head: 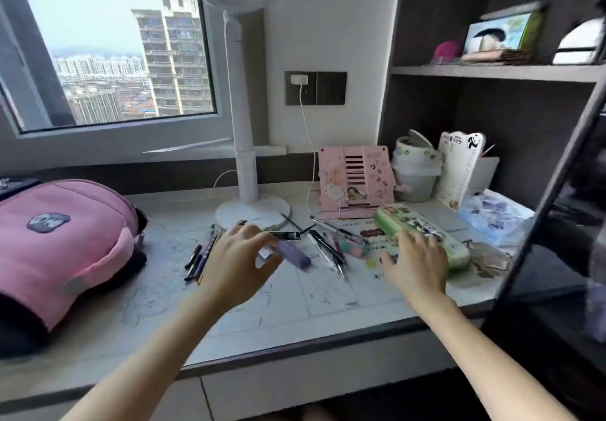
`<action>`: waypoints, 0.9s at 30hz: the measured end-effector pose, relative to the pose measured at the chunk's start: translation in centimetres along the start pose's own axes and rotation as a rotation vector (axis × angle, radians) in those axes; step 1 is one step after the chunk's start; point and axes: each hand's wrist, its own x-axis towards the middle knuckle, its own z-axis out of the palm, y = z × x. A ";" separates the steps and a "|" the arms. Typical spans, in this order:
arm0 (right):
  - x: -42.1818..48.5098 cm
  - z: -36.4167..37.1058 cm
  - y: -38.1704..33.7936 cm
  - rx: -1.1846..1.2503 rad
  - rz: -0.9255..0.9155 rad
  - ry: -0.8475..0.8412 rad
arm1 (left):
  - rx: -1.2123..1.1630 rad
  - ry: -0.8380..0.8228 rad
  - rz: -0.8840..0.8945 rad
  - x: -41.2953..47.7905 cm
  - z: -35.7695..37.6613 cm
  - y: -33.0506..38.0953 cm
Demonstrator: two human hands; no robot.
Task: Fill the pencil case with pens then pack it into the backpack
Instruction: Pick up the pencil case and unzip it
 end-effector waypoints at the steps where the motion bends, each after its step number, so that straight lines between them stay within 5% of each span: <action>1: 0.8 0.5 0.6 -0.076 0.054 -0.046 | 0.065 -0.068 0.049 0.3 1.3 -0.2; 4: 3.3 2.0 2.8 -0.227 0.165 -0.156 | 0.212 -0.284 0.126 1.0 4.5 -0.1; 9: 7.8 4.7 6.5 -0.194 0.304 -0.465 | 0.162 -0.245 0.092 2.8 7.5 -0.6; 14: 8.2 3.5 6.3 -0.020 0.293 -0.383 | -0.016 -0.188 0.067 3.7 7.2 -0.7; 17: 5.9 1.4 4.0 0.142 0.038 -0.262 | -0.100 -0.118 0.023 3.6 5.5 0.0; 20: 2.1 -0.9 0.1 0.161 -0.426 -0.341 | 0.034 -0.093 0.156 2.5 3.6 0.7; 24: -1.6 -1.8 -4.6 0.173 -0.835 -0.200 | 0.218 -0.517 0.199 0.1 2.0 0.2; 27: -2.3 -1.3 -6.3 0.237 -0.880 -0.293 | 0.225 -0.595 0.171 -0.9 1.2 -0.9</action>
